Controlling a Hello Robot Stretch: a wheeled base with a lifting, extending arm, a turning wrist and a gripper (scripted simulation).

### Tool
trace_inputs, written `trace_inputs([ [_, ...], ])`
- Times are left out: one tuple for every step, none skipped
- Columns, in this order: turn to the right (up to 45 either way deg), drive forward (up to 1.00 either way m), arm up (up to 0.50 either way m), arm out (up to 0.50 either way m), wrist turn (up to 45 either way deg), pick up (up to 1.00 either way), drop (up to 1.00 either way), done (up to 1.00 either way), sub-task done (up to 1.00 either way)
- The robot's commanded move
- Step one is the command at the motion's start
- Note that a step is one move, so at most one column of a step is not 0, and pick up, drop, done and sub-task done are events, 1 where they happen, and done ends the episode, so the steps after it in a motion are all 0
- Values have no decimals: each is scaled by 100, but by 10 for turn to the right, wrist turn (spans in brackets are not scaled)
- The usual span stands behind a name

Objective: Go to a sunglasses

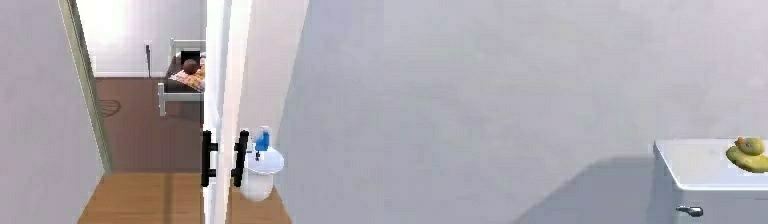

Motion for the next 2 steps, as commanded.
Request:
trace_inputs([
  [-450, 0, 0, 0, 0, 0, 0, 0, 0],
  [-450, 0, 0, 0, 0, 0, 0, 0, 0],
])
